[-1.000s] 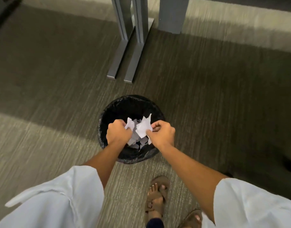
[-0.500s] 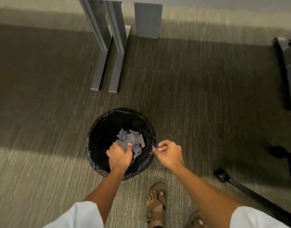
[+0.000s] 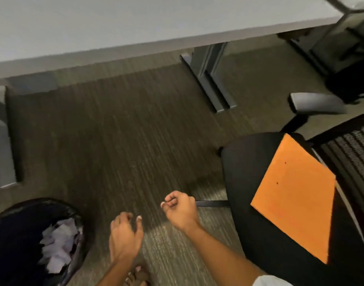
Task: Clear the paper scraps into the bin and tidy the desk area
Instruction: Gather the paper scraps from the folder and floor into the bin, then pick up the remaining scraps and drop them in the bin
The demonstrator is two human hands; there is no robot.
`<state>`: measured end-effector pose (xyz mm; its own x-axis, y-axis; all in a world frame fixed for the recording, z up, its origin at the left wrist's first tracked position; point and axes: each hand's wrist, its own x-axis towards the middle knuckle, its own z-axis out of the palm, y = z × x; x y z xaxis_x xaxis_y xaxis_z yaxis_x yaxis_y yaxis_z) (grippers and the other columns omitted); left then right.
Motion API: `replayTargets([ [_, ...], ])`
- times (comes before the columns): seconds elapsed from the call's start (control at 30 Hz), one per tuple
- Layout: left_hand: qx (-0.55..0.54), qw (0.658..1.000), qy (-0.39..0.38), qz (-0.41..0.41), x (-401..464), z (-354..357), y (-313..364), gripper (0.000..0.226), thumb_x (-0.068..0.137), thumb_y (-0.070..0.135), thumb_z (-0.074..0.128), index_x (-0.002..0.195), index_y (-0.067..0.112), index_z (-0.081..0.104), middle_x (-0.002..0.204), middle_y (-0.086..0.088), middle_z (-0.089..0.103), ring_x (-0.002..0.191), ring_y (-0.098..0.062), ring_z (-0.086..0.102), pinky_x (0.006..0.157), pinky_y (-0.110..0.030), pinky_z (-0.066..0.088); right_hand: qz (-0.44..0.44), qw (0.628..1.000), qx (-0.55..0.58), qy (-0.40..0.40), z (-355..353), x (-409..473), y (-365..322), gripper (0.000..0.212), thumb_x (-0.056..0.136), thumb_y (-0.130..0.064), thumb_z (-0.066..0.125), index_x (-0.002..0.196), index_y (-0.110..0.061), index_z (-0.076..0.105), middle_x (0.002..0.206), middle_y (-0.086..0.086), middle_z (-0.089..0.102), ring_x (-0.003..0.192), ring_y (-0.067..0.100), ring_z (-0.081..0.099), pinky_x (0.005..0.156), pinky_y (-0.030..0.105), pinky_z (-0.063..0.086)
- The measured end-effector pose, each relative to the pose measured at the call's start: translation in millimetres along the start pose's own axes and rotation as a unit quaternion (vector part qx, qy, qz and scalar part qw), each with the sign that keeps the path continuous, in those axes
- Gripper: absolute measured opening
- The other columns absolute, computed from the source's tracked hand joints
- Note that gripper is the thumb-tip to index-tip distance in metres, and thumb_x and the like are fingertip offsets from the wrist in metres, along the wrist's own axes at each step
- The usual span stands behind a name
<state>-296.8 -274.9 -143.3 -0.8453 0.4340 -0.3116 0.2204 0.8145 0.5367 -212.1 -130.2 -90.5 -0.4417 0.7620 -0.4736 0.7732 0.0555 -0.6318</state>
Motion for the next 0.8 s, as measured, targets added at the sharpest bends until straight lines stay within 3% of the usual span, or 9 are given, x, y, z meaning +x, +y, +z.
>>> replayTargets([
  [0.17,0.001,0.996,-0.03,0.087,-44.9,38.3,71.3,0.017,0.085,0.014,0.072,0.092,0.001,0.064,0.09,-0.021,0.066,0.096,-0.041,0.058,0.085,-0.047,0.048,-0.002,0.998,0.039,0.039,-83.5,-26.9,46.9,0.011,0.081,-0.029,0.072,0.077,-0.028,0.061,0.054,-0.015,0.055,0.058,0.0,0.057,0.067,0.022,0.051],
  [0.37,-0.01,0.974,-0.098,0.202,-132.8,68.9,164.3,0.015,0.085,0.013,0.072,0.089,0.002,0.064,0.086,-0.017,0.064,0.09,-0.038,0.061,0.081,-0.044,0.049,-0.007,0.997,0.025,0.073,-196.0,-91.4,123.5,0.006,0.084,-0.022,0.065,0.089,-0.02,0.067,0.061,-0.01,0.061,0.061,0.006,0.061,0.065,0.026,0.05],
  [0.47,0.013,0.959,-0.124,0.255,-167.1,62.8,217.5,0.017,0.092,0.03,0.061,0.097,0.014,0.06,0.094,-0.005,0.062,0.094,-0.025,0.061,0.082,-0.037,0.048,0.013,0.996,-0.002,0.086,-253.3,-124.6,148.6,0.007,0.084,-0.027,0.066,0.09,-0.023,0.067,0.071,-0.007,0.069,0.069,0.009,0.066,0.07,0.03,0.055],
  [0.57,0.046,0.94,-0.13,0.311,-186.4,53.2,272.2,0.017,0.095,0.039,0.053,0.09,0.023,0.052,0.089,0.006,0.059,0.084,-0.014,0.061,0.072,-0.031,0.05,0.032,0.993,-0.02,0.116,-307.3,-150.2,164.5,0.01,0.084,-0.031,0.064,0.093,-0.027,0.065,0.08,-0.012,0.069,0.076,0.011,0.065,0.071,0.031,0.055],
  [0.67,0.085,0.927,-0.128,0.342,-195.8,55.2,308.1,0.017,0.095,0.037,0.053,0.086,0.022,0.051,0.083,0.006,0.059,0.077,-0.015,0.061,0.065,-0.032,0.049,0.062,0.987,-0.013,0.15,-338.7,-165.8,180.9,0.011,0.083,-0.035,0.065,0.093,-0.029,0.065,0.082,-0.014,0.068,0.076,0.009,0.065,0.071,0.031,0.055],
  [0.8,0.127,0.912,-0.123,0.371,-194.7,77.2,329.7,0.015,0.095,0.031,0.055,0.097,0.018,0.062,0.092,0.001,0.067,0.083,-0.02,0.066,0.07,-0.037,0.054,0.084,0.985,0.008,0.151,-342.5,-171.6,209.6,0.016,0.082,-0.036,0.066,0.097,-0.028,0.067,0.08,-0.015,0.067,0.077,0.008,0.066,0.075,0.035,0.058],
])
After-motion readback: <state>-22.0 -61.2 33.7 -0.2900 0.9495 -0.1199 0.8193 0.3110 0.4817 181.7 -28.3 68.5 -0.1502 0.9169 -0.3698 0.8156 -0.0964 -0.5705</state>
